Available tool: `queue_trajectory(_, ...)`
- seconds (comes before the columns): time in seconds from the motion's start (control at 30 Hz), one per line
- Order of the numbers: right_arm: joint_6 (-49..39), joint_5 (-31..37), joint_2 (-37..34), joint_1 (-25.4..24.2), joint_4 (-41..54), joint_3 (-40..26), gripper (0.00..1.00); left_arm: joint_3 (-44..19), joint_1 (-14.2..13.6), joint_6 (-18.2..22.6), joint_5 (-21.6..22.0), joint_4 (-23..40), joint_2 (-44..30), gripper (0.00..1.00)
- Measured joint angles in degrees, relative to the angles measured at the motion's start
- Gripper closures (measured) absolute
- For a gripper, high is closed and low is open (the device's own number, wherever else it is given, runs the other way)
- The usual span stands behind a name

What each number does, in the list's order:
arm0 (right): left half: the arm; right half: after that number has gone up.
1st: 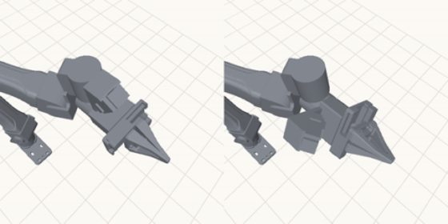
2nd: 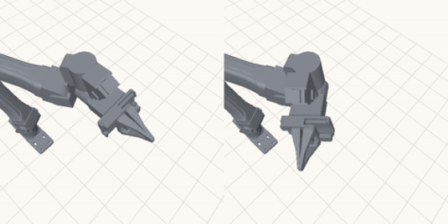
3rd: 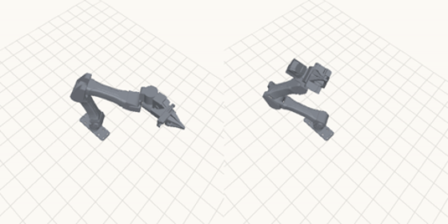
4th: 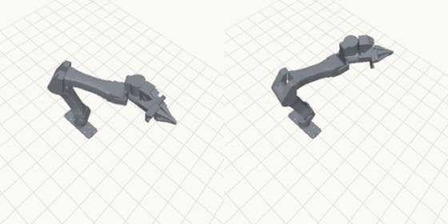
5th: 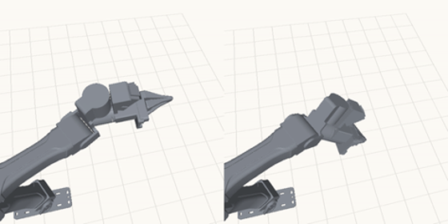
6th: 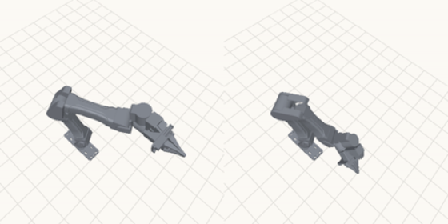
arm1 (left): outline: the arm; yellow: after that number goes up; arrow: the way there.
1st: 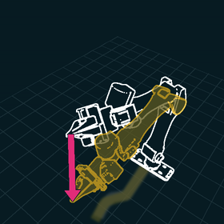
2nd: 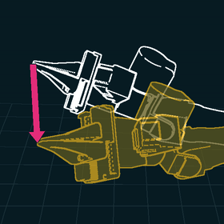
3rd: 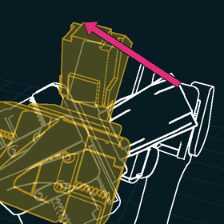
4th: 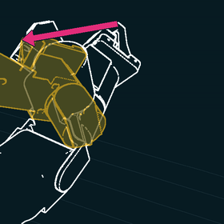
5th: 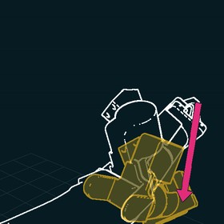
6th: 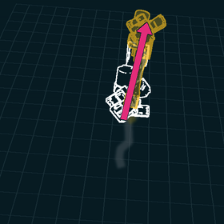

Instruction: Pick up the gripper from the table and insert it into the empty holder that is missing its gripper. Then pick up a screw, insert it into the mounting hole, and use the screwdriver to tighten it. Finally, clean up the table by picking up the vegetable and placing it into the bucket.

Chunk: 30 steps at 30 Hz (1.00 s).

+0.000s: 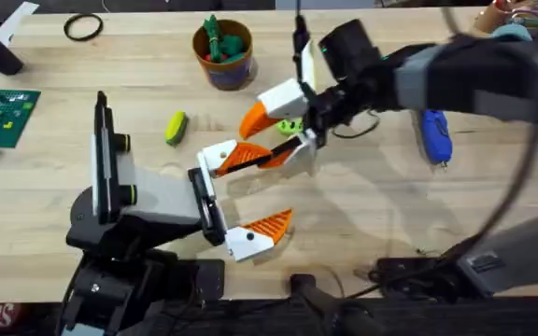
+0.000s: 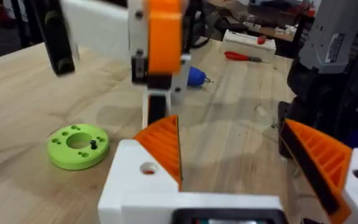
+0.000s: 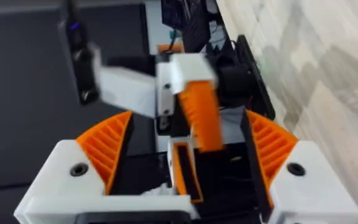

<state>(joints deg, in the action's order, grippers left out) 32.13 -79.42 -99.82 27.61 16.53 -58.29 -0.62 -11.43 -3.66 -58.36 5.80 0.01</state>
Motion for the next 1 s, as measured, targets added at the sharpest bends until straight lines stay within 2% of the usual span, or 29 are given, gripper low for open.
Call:
queue_trajectory(0.17,-10.6,0.3,6.6,-1.9,7.8,0.0,0.005,0.0,0.0,0.0,-0.2,0.0,0.0,0.011)
queue_trajectory(0.4,-21.1,0.5,6.7,-2.3,13.9,0.0,0.005,0.0,0.0,0.0,-0.4,0.0,0.0,0.011)
queue_trajectory(0.67,-24.6,0.6,5.3,-1.9,13.4,0.2,0.005,0.0,0.0,0.0,-0.4,0.0,0.0,0.011)
queue_trajectory(0.8,-24.1,0.6,3.3,-0.7,9.6,0.4,0.025,0.0,0.0,0.0,-0.4,0.0,0.0,0.011)
queue_trajectory(0.83,-23.7,0.6,2.7,-0.2,8.4,0.4,0.087,0.0,0.0,0.0,-0.4,0.0,0.0,0.011)
queue_trajectory(0.93,-22.7,0.3,1.1,1.1,6.4,0.4,0.357,0.0,0.0,0.0,-0.4,0.0,0.0,0.011)
queue_trajectory(1.0,-22.1,0.2,0.6,1.8,6.2,0.5,0.651,0.0,0.0,0.0,-0.4,0.0,0.0,0.011)
